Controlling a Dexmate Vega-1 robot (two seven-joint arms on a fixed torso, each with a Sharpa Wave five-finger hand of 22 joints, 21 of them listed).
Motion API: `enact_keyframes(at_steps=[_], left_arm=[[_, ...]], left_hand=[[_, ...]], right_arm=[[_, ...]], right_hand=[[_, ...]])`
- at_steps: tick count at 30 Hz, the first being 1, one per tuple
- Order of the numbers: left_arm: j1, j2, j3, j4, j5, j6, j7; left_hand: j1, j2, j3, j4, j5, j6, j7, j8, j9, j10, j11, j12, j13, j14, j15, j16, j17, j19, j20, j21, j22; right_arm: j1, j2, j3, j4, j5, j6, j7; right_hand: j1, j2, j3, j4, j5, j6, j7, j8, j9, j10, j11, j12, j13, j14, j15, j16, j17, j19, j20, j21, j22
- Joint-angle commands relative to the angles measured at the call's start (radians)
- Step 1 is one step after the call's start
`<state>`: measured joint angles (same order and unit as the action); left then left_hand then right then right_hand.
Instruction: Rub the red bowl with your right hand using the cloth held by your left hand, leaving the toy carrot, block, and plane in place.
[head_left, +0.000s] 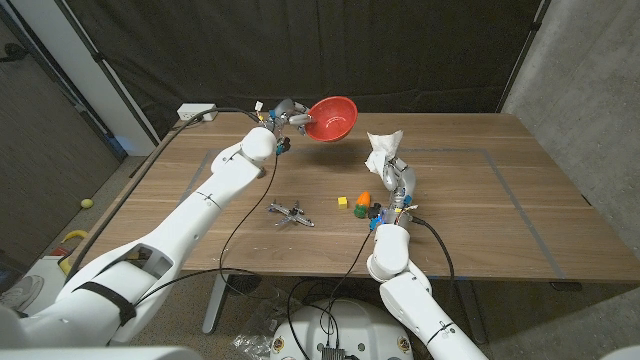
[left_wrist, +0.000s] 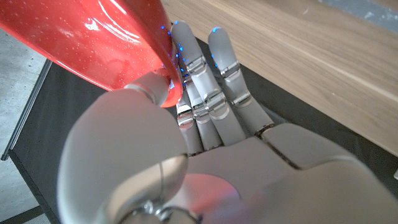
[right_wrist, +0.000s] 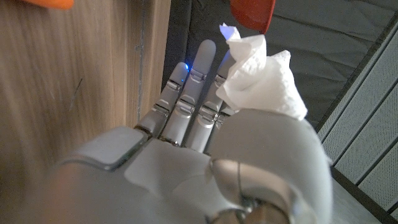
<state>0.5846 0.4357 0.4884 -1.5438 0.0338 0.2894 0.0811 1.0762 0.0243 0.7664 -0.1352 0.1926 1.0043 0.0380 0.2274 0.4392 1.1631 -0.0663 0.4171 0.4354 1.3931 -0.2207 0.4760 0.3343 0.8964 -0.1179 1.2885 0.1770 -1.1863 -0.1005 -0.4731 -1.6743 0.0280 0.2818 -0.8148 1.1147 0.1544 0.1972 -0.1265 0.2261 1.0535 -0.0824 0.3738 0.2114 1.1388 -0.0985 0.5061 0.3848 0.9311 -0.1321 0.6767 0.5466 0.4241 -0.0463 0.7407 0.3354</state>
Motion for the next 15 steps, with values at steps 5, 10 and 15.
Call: enact_keyframes(at_steps=[5,10,15], left_arm=[[-0.067,0.029,0.029,0.034,-0.131,0.053,-0.171],[-0.089,0.042,0.055,0.038,-0.129,0.075,-0.201],[-0.109,0.045,0.074,0.044,-0.127,0.09,-0.224]], left_hand=[[0.039,0.044,0.016,0.009,0.004,0.074,0.07,-0.003,0.0,0.025,-0.024,0.006,0.004,0.002,-0.005,0.002,0.0,0.006,-0.076,0.01,0.001],[0.04,0.045,0.017,0.008,0.004,0.076,0.072,-0.004,-0.003,0.027,-0.02,0.005,0.002,0.002,-0.005,0.002,-0.001,0.007,-0.077,0.012,0.001],[0.04,0.046,0.018,0.007,0.003,0.078,0.072,-0.005,-0.005,0.028,-0.02,0.004,0.0,0.002,-0.005,0.002,-0.002,0.007,-0.077,0.013,0.001]], right_arm=[[0.049,0.026,-0.025,-0.033,-0.276,-0.307,-0.191],[0.066,0.03,-0.028,-0.033,-0.269,-0.304,-0.178],[0.084,0.036,-0.038,-0.038,-0.278,-0.315,-0.171]], right_hand=[[0.0,0.002,-0.003,0.008,-0.004,0.011,0.003,0.005,0.004,0.016,0.005,-0.001,0.001,0.01,-0.089,0.001,-0.003,-0.011,-0.026,0.018,0.009],[0.002,0.0,-0.004,0.007,-0.004,0.012,0.004,0.005,0.004,0.02,0.007,-0.001,0.003,0.013,-0.089,0.001,-0.004,-0.015,-0.023,0.026,0.014],[0.002,0.001,-0.004,0.007,-0.004,0.015,0.004,0.004,0.003,0.02,0.006,-0.003,0.004,0.015,-0.089,0.001,-0.005,-0.016,-0.025,0.033,0.017]])
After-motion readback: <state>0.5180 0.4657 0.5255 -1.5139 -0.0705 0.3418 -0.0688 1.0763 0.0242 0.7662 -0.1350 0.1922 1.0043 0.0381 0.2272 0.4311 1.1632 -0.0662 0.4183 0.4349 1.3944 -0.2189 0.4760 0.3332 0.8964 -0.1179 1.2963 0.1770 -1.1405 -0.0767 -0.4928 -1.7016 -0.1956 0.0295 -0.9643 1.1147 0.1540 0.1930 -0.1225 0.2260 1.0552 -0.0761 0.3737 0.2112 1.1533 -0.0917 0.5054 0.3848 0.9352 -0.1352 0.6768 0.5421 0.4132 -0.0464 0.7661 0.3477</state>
